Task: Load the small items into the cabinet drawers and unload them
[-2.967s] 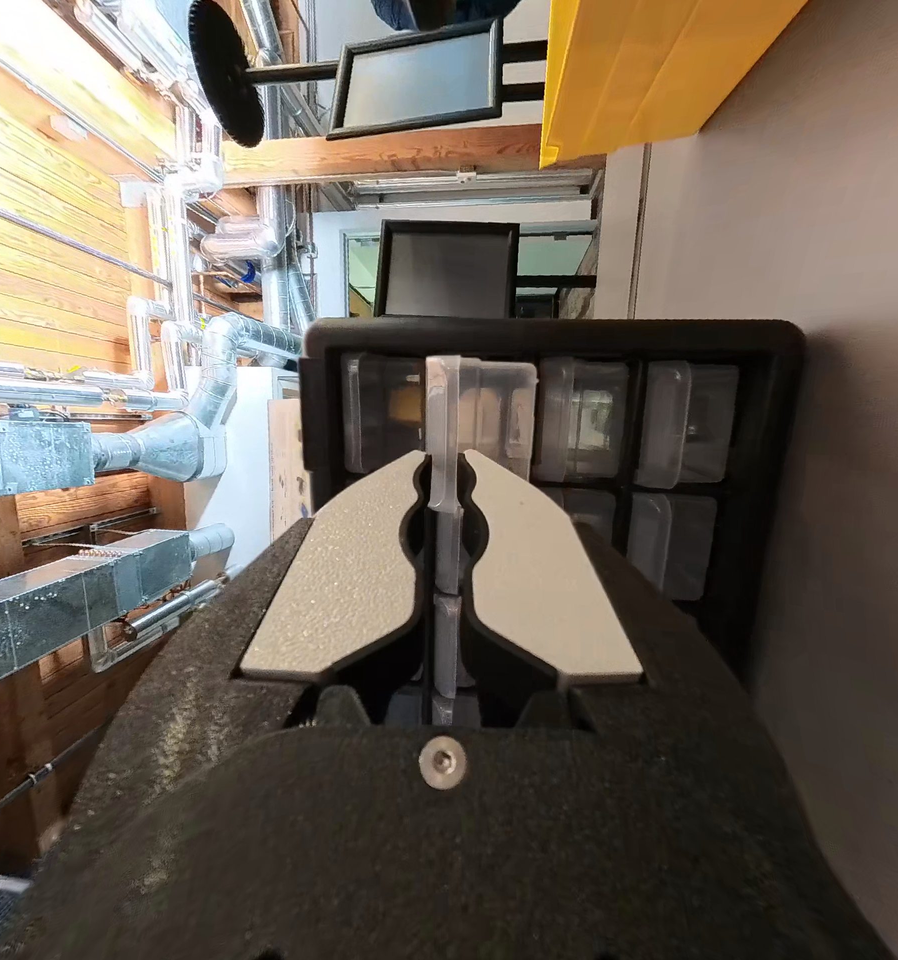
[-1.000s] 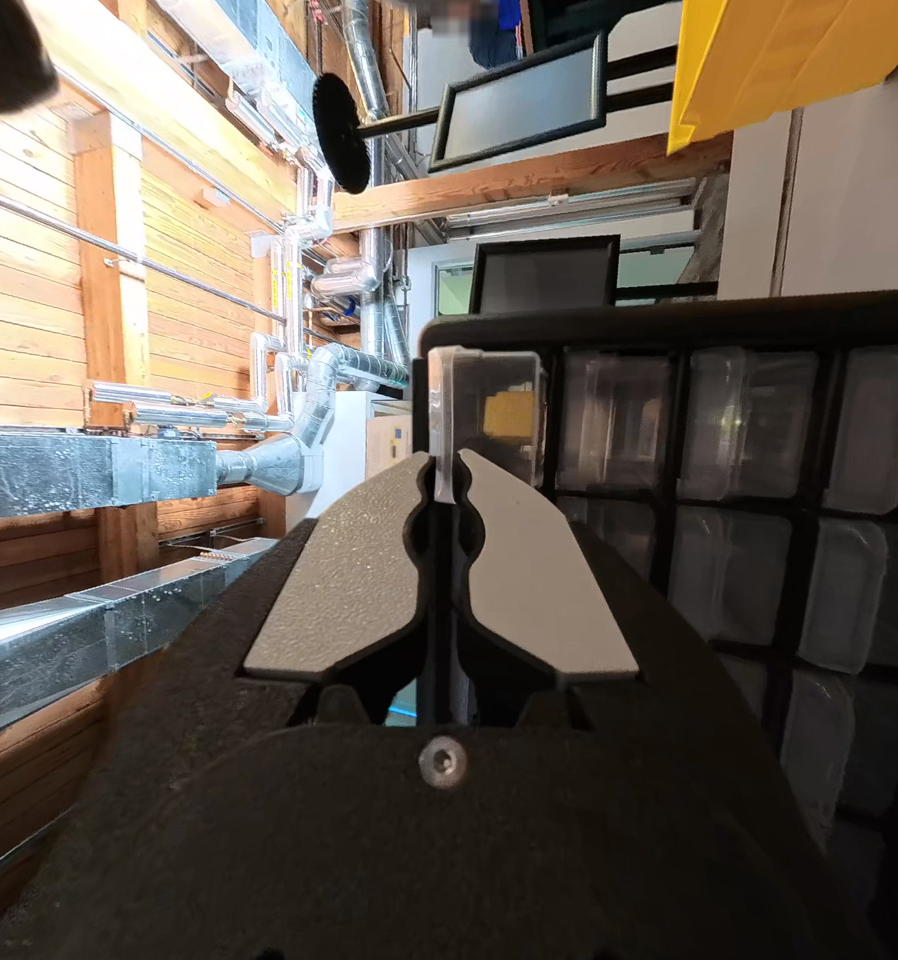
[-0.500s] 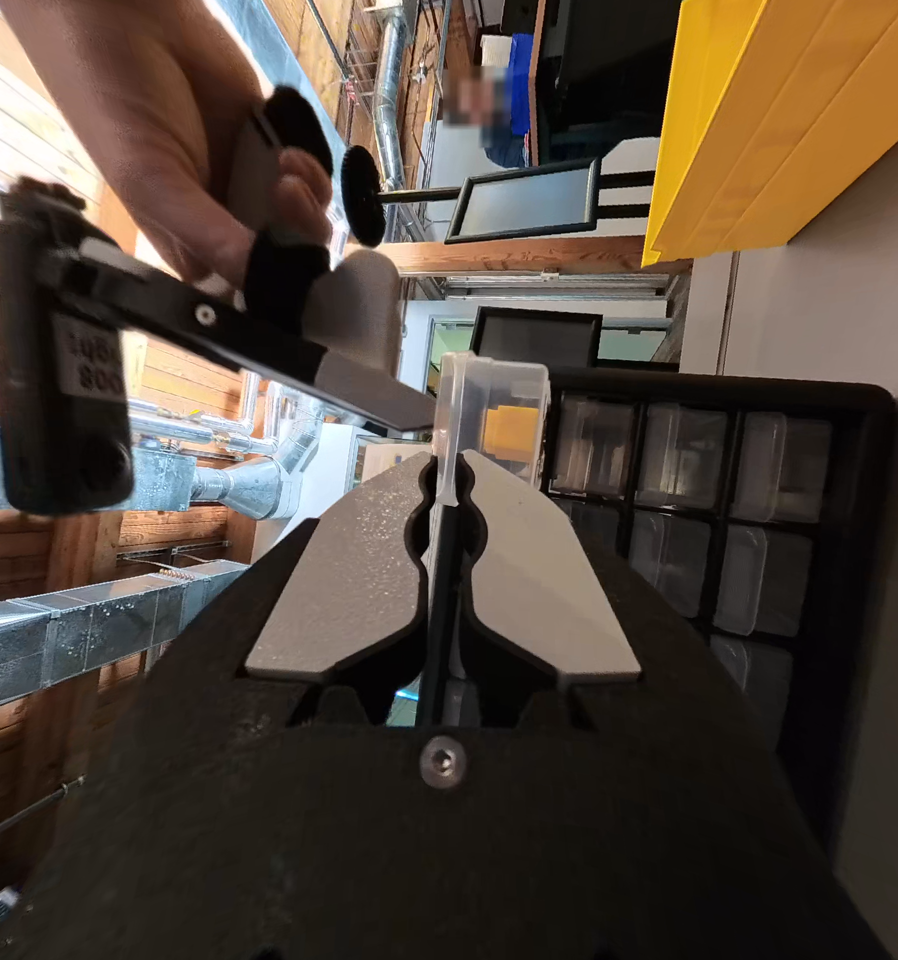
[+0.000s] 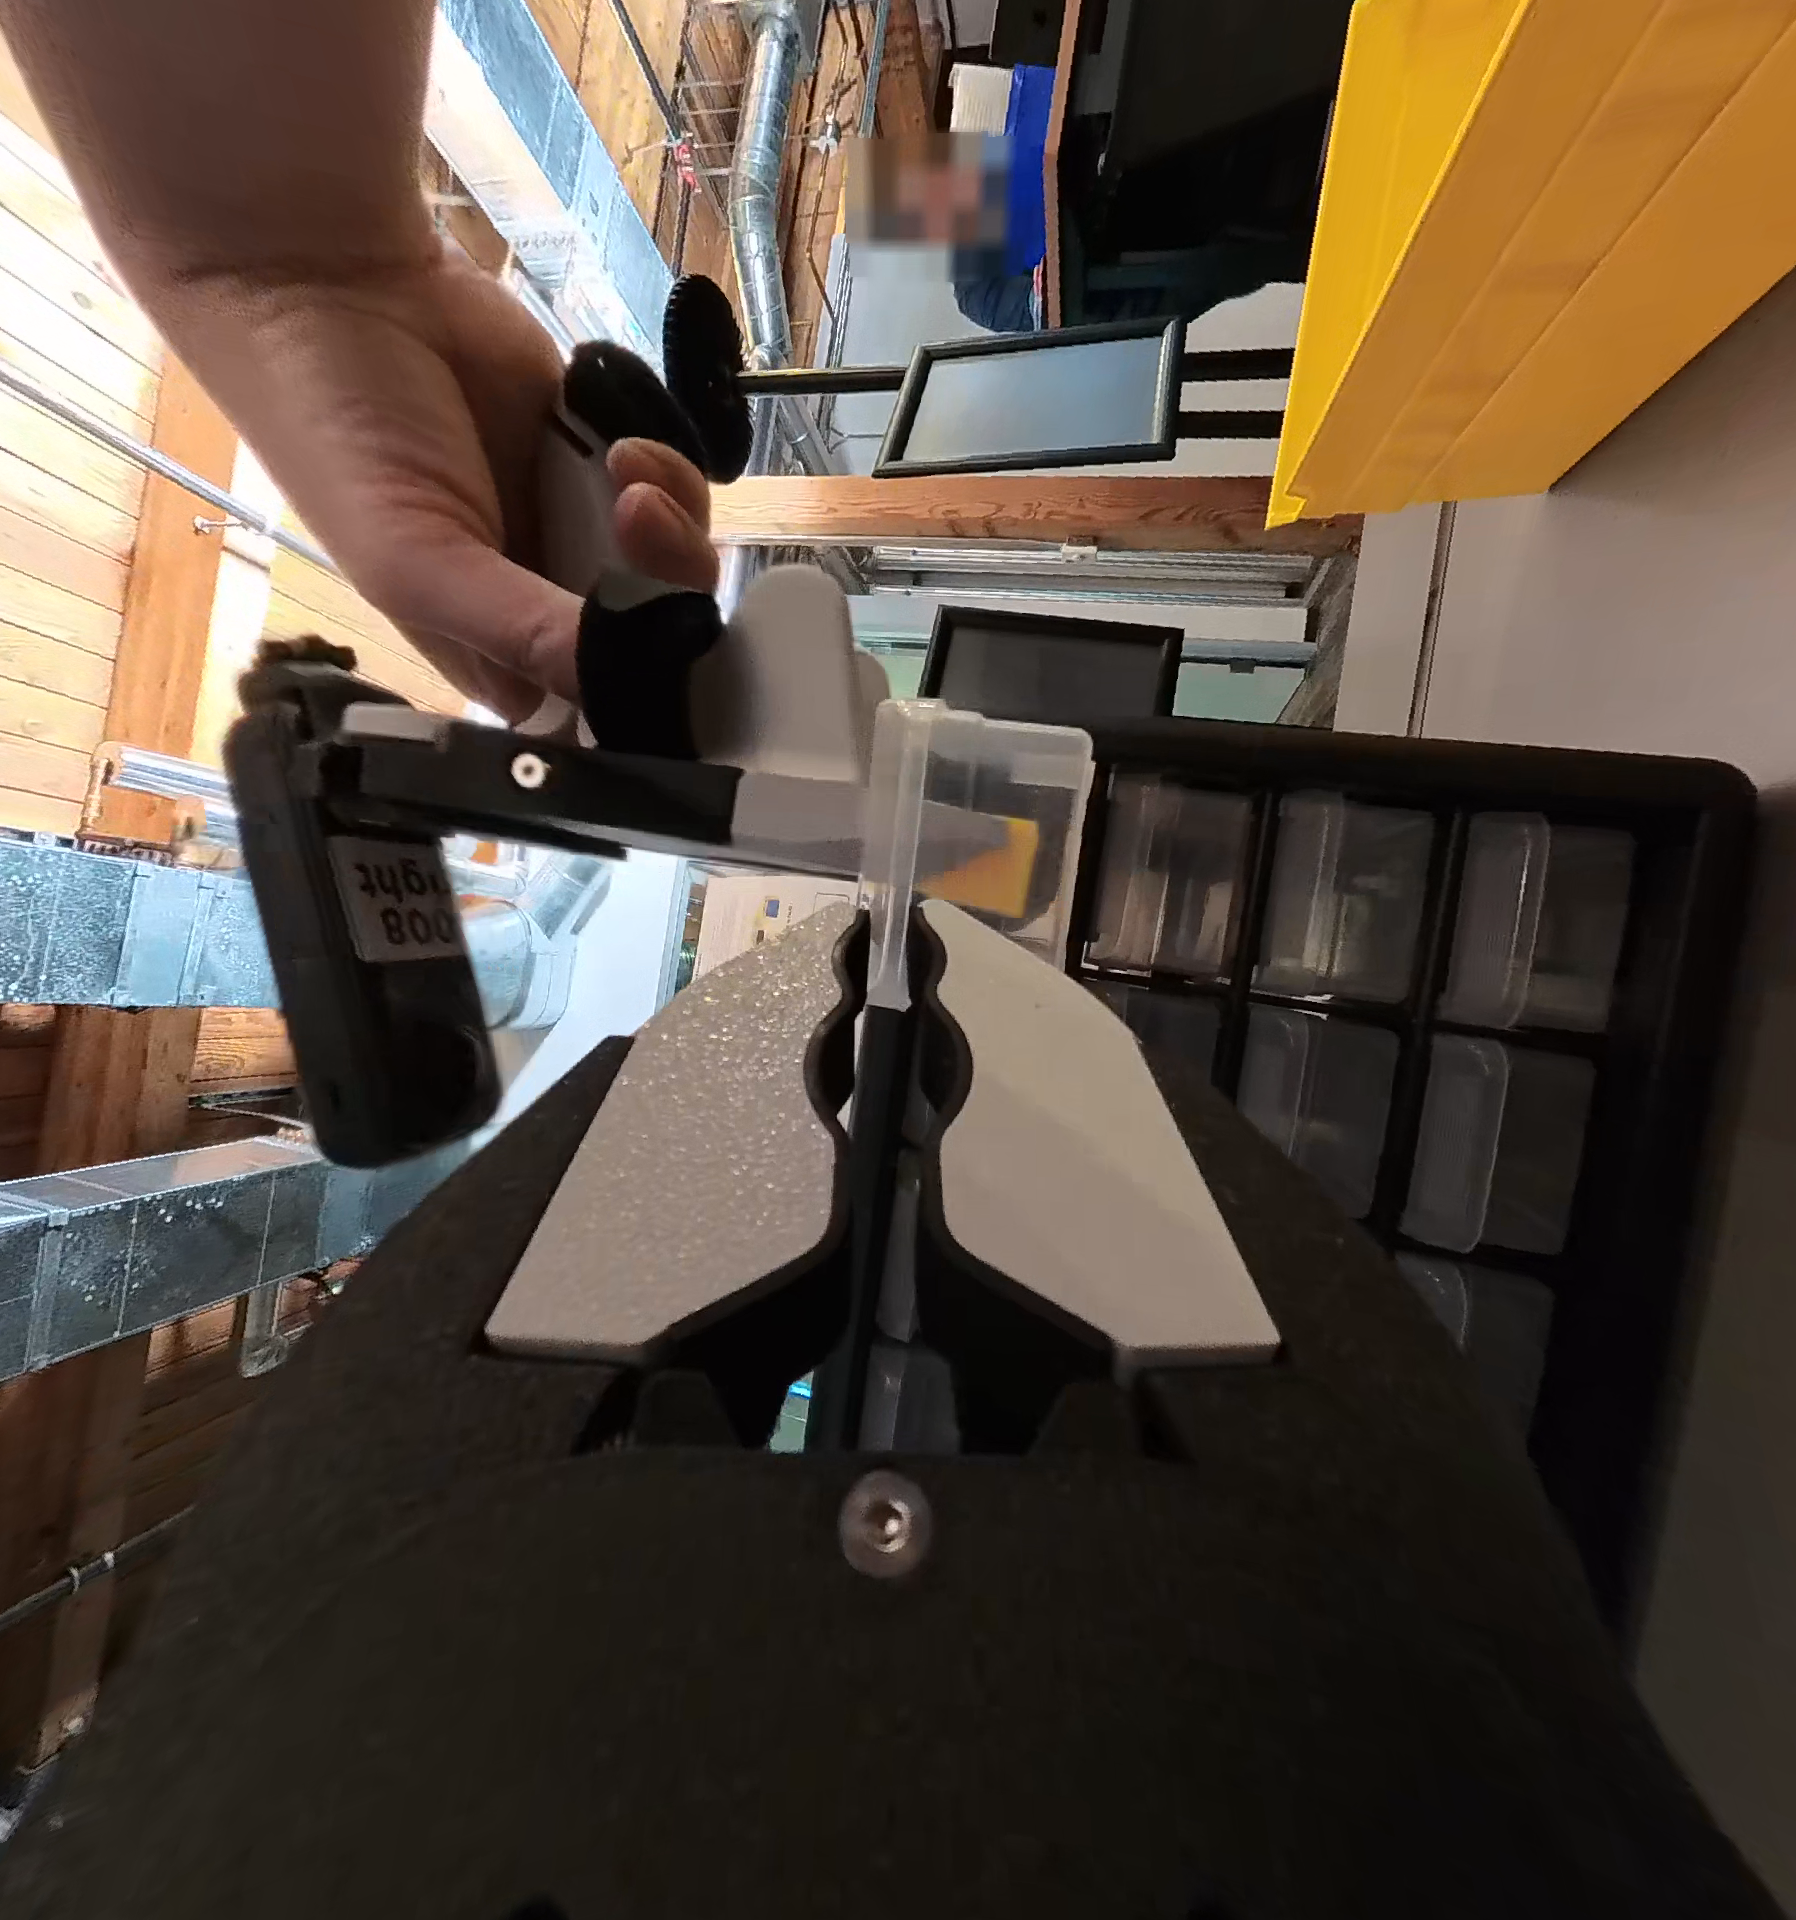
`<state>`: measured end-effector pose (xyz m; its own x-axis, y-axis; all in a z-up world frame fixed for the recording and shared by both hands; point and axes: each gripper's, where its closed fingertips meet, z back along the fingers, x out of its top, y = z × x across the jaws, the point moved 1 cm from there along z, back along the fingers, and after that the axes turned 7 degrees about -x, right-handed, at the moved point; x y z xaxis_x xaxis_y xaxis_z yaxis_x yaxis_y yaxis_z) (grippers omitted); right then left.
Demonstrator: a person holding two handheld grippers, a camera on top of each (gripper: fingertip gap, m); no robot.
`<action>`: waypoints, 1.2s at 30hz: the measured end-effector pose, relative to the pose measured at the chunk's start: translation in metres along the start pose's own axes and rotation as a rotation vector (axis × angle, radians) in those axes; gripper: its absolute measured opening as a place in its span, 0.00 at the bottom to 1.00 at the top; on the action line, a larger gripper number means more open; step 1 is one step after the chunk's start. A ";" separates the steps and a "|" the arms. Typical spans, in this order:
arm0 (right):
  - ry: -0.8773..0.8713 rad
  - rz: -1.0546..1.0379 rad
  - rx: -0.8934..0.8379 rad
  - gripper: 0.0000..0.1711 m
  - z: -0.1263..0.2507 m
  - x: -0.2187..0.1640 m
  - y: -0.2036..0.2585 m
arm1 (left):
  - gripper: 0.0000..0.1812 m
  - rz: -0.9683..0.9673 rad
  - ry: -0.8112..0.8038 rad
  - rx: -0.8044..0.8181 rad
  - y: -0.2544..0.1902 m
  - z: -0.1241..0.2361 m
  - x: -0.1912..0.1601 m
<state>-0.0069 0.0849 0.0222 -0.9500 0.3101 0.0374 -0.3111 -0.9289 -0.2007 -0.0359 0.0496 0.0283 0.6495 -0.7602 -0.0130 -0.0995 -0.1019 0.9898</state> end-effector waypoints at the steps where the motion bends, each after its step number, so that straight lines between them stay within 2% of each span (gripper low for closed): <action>1: -0.045 0.005 -0.042 0.13 0.006 0.002 -0.003 | 0.03 0.000 0.000 0.001 0.000 0.000 0.000; 4: -0.251 -0.040 -0.208 0.13 0.037 0.004 -0.012 | 0.03 -0.002 0.002 0.002 0.000 -0.001 0.000; 6: -0.421 -0.097 -0.335 0.13 0.068 -0.008 -0.009 | 0.04 0.000 0.007 0.003 0.000 -0.001 0.001; 8: -0.610 -0.183 -0.413 0.13 0.094 -0.030 0.004 | 0.03 -0.001 0.012 0.002 0.000 -0.001 0.001; 10: -0.671 -0.349 -0.488 0.13 0.095 -0.076 0.004 | 0.03 -0.009 0.018 -0.003 0.000 -0.003 0.002; 13: -0.543 -0.644 -0.508 0.13 0.044 -0.159 -0.010 | 0.04 -0.016 0.044 -0.017 -0.001 -0.011 -0.002; 16: -0.221 -0.849 -0.365 0.13 -0.030 -0.232 -0.020 | 0.04 -0.011 0.078 -0.045 -0.002 -0.025 -0.009; 18: -0.090 -0.942 -0.271 0.13 -0.070 -0.257 -0.026 | 0.04 -0.012 0.102 -0.051 -0.002 -0.034 -0.013; 22: 0.044 -0.988 -0.101 0.13 -0.129 -0.272 -0.029 | 0.04 -0.042 0.148 -0.060 -0.005 -0.054 -0.019; 25: 0.119 -0.969 -0.054 0.13 -0.153 -0.277 -0.025 | 0.04 -0.039 0.169 -0.070 -0.007 -0.064 -0.024; 31: 0.175 -0.974 -0.020 0.13 -0.166 -0.282 -0.022 | 0.03 -0.051 0.209 -0.082 -0.009 -0.078 -0.035; 36: 0.149 -0.974 -0.024 0.15 -0.168 -0.283 -0.023 | 0.04 -0.069 0.225 -0.080 -0.010 -0.084 -0.037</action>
<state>0.2739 0.0521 -0.1478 -0.2651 0.9614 0.0740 -0.9536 -0.2500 -0.1675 0.0040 0.1327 0.0308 0.8054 -0.5900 -0.0576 0.0047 -0.0909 0.9959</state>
